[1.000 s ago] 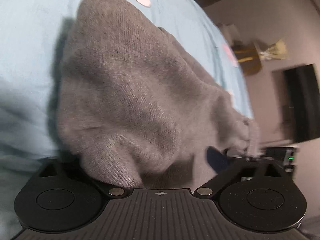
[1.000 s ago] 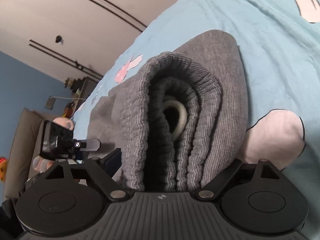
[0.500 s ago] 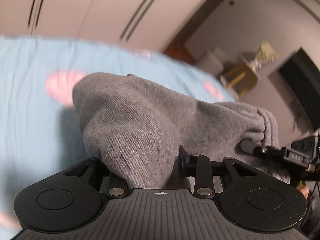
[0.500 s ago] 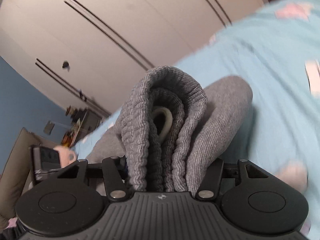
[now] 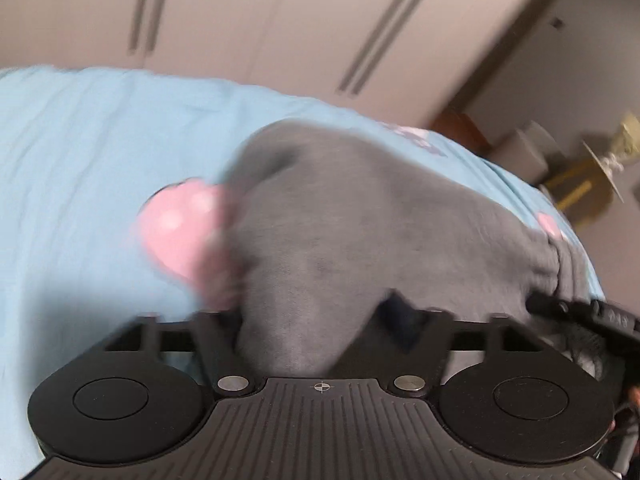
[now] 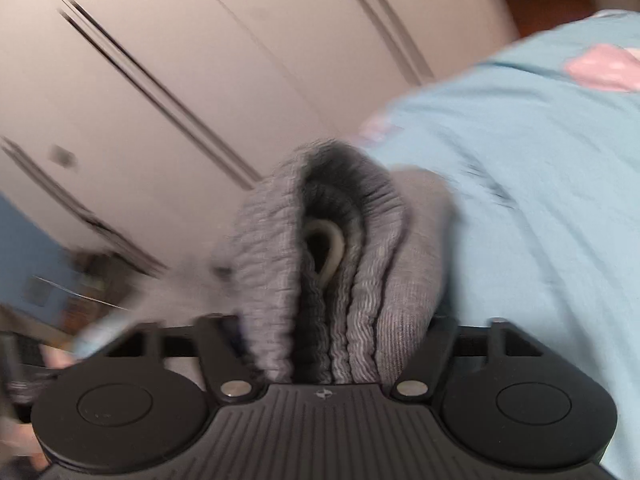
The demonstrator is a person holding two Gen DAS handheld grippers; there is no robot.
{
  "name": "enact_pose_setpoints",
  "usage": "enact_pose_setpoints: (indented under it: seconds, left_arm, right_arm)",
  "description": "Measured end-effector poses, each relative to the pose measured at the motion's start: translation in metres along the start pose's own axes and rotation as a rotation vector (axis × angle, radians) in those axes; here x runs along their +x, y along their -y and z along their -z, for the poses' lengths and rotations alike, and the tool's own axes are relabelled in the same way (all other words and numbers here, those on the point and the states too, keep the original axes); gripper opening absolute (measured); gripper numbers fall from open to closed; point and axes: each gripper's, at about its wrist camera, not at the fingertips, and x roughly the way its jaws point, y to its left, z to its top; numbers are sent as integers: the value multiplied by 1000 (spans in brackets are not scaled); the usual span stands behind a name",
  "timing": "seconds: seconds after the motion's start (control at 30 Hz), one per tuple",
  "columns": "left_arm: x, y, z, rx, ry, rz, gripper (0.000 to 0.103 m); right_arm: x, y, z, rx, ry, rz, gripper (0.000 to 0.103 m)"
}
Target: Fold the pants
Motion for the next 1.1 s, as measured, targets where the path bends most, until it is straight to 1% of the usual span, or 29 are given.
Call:
enact_pose_setpoints:
  seconds: [0.03,0.07,0.1,0.13,0.17,0.2,0.23,0.33,0.4,0.43,0.5,0.53,0.6,0.67,0.7,0.77,0.83,0.87,0.9,0.93,0.97,1.0,1.03,1.07,1.1]
  left_arm:
    - [-9,-5,4,-8,25,19,82]
    - [-19,-8,8,-10,48,14,85]
    - [-29,-11,11,-11,76,-15,86]
    - [-42,-14,15,-12,113,-49,87]
    - [-51,-17,20,-19,139,-82,92]
    - [-62,-20,27,-33,163,-111,95]
    - [-71,-23,34,-50,180,-123,95]
    - [-85,-21,48,-88,196,-121,96]
    - [-80,-15,54,-72,160,-115,95]
    - [-77,-12,52,-48,143,-139,94]
    - [-80,-11,45,-14,148,-204,93]
    - [-85,-10,38,-12,162,-202,93]
    - [-93,-13,23,-38,190,-131,96]
    - [-90,-18,5,-82,179,-18,97]
    - [-83,-20,-5,-101,153,31,97]
    - [-59,-28,-25,-131,65,87,97]
    - [-36,-37,-36,-167,-10,93,97]
    - [-25,-43,-40,-205,-32,129,97]
    - [-12,-51,-47,-270,-48,188,97]
    - [-1,-59,-48,-359,-66,277,97]
    - [12,-66,-51,-438,-96,350,97]
    - [22,-69,-53,-506,-132,392,97]
    - [28,-69,-57,-548,-145,383,96]
    - [32,-66,-61,-544,-124,350,85]
    - [31,-61,-65,-496,-84,313,63]
  right_arm:
    - [-3,1,4,-17,5,46,90]
    - [-14,7,9,-7,42,41,93]
    - [-29,17,14,17,88,19,97]
    - [-46,26,20,51,138,-4,98]
    - [-63,33,27,91,197,13,98]
    - [-77,34,35,115,245,51,98]
    - [-87,32,42,115,267,71,98]
    - [-99,17,65,56,280,82,98]
    - [-90,4,75,-2,259,107,98]
    - [-83,-1,78,-13,257,120,98]
    - [-80,-4,84,-50,255,174,98]
    - [-81,-2,85,-44,249,200,98]
    - [-84,-2,85,1,231,199,98]
    - [-81,1,89,37,238,202,98]
    - [-80,1,93,51,250,201,98]
    - [-78,5,104,88,275,195,98]
    - [-76,13,106,129,291,165,98]
    - [-76,17,107,145,293,151,98]
    - [-78,20,108,151,293,138,98]
    - [-78,19,108,152,296,128,98]
    - [-78,21,109,153,301,122,98]
    - [-77,22,111,157,307,117,98]
    - [-75,22,113,164,313,112,98]
    - [-73,23,114,175,318,108,98]
    - [-71,24,114,184,322,101,98]
